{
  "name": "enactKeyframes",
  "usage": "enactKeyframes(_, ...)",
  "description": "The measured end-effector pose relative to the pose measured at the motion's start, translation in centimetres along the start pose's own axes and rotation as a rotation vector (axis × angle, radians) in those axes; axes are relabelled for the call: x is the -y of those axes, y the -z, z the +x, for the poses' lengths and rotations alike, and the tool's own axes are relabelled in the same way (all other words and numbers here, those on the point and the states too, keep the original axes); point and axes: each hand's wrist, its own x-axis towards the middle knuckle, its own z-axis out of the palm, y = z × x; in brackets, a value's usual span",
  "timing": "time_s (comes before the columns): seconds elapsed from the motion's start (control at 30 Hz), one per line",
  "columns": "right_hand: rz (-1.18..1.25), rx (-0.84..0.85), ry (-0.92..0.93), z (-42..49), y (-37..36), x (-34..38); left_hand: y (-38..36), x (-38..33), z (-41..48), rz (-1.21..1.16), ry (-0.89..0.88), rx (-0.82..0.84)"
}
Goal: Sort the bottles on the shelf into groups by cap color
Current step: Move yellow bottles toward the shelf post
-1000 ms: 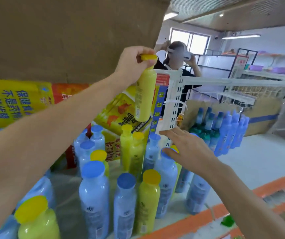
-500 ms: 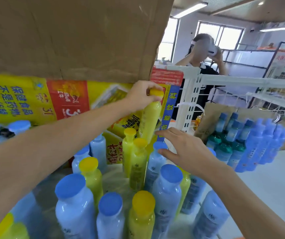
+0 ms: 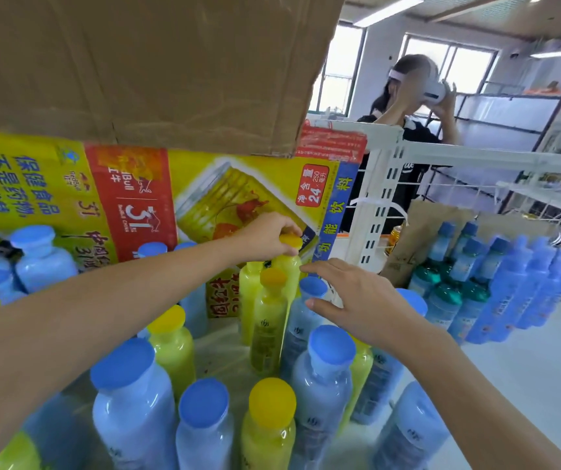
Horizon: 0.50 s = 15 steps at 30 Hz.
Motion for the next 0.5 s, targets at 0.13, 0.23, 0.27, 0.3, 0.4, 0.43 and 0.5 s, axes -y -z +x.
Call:
enactKeyframes(0.13,0.002,-0.012,-0.02,0.0,0.0,-0.2,-0.3,0.2,-0.1,0.041,0.033,0.044)
enactKeyframes(0.23,0.014,-0.019,-0.036,-0.1,0.0,-0.2,-0.8,0.5,-0.2,0.064,0.06,0.094)
enactKeyframes(0.27,0.014,-0.022,-0.039,-0.1,0.0,-0.2,-0.9,0.7,-0.2,0.065,0.067,0.103)
enactKeyframes(0.3,0.013,-0.025,-0.045,-0.2,0.1,-0.3,-1.0,0.7,-0.2,0.062,0.071,0.107)
enactKeyframes(0.4,0.007,-0.027,-0.076,-0.6,0.3,-0.5,-1.0,0.5,-0.2,0.075,0.072,0.116)
enactKeyframes(0.43,0.01,-0.027,-0.087,-0.7,0.4,-0.6,-1.0,0.4,-0.1,0.095,0.069,0.114)
enactKeyframes(0.5,0.019,-0.033,-0.113,-1.0,0.6,-0.8,-0.9,0.1,-0.2,0.164,0.06,0.113)
